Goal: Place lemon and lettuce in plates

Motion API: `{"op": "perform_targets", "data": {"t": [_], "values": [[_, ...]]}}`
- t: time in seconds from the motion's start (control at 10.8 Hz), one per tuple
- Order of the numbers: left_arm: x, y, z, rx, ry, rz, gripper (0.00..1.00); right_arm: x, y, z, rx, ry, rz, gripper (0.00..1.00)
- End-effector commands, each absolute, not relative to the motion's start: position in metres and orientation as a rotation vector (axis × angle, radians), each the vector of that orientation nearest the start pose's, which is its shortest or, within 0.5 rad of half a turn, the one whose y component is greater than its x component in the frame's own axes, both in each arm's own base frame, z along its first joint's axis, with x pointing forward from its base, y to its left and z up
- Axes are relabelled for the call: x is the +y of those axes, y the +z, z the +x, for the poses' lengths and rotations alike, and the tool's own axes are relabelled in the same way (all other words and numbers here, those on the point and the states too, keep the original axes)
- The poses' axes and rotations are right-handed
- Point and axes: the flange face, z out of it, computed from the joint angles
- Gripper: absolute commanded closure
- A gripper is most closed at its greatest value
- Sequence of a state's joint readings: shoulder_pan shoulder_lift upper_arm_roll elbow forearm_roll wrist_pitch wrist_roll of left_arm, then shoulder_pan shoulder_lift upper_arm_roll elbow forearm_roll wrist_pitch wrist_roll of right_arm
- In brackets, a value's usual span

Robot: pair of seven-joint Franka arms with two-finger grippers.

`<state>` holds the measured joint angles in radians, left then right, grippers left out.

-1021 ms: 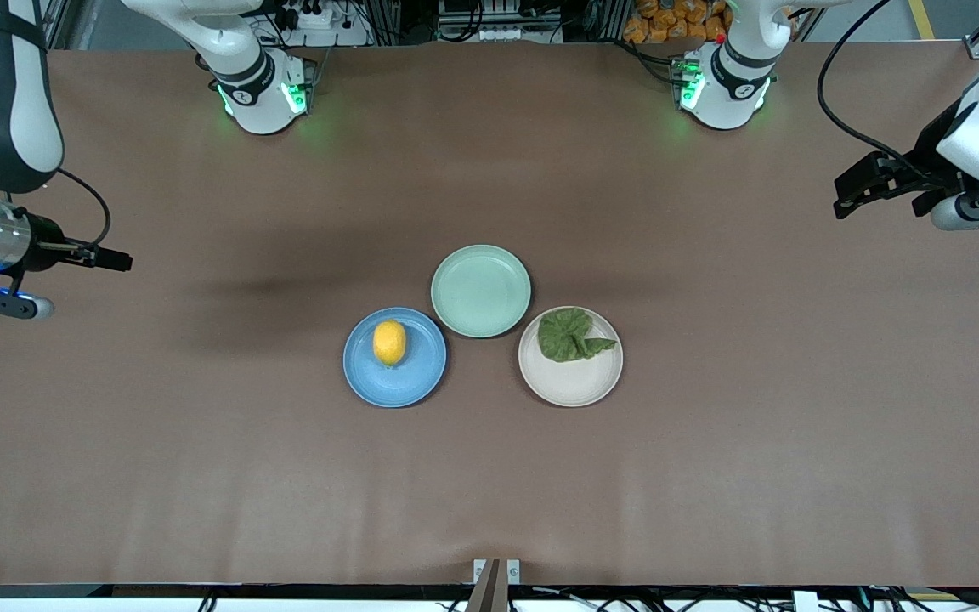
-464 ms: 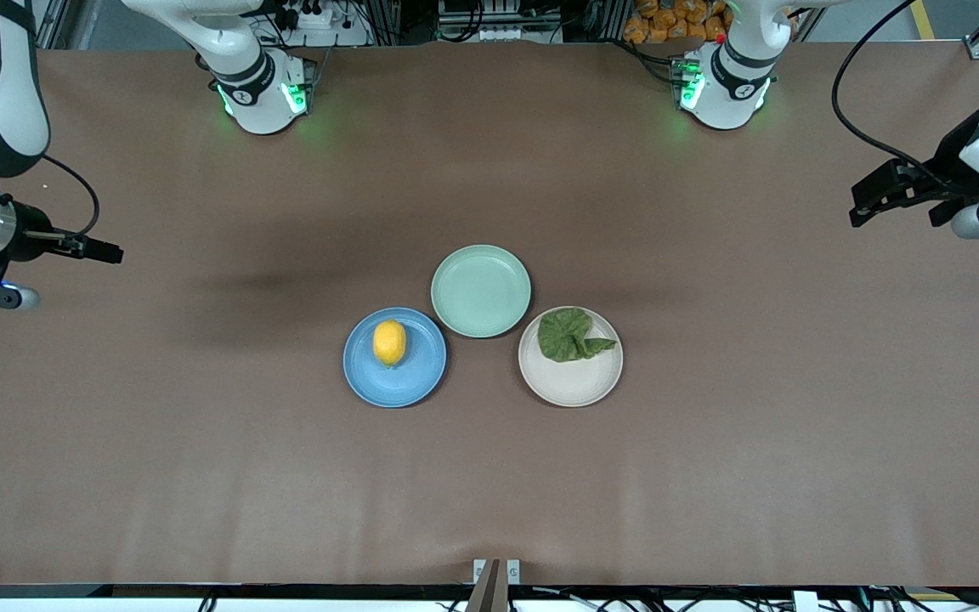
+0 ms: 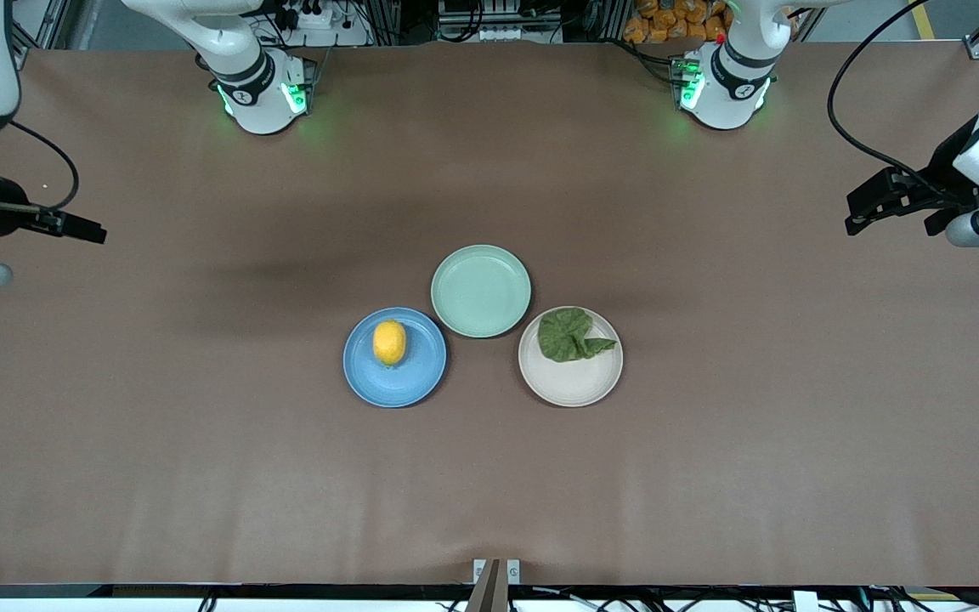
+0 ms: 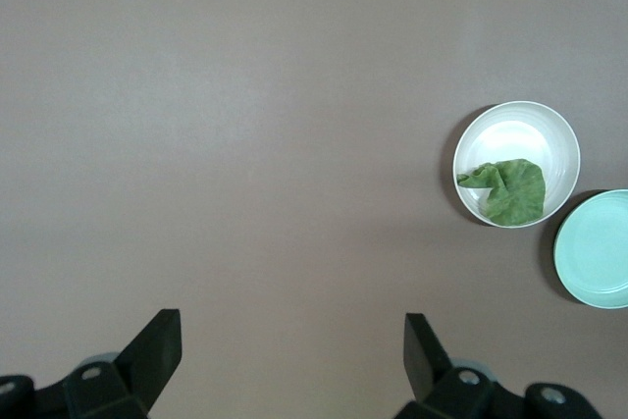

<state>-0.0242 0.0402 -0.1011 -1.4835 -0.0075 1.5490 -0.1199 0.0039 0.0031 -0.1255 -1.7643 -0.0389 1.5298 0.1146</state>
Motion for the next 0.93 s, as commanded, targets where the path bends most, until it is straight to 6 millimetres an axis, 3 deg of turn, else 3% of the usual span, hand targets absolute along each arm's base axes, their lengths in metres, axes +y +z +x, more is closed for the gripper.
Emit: {"op": "perform_targets", "data": {"t": [0.0, 0.84], "values": [[-0.073, 0.647, 0.564, 0.022, -0.057, -3.166, 0.0, -0.069, 0.563, 0.529, 0.37, 0.358, -3.142, 0.0], [-0.076, 0.65, 0.563, 0.027, -0.066, -3.165, 0.0, -0.049, 0.628, 0.523, 0.333, 0.314, -3.125, 0.0]]}}
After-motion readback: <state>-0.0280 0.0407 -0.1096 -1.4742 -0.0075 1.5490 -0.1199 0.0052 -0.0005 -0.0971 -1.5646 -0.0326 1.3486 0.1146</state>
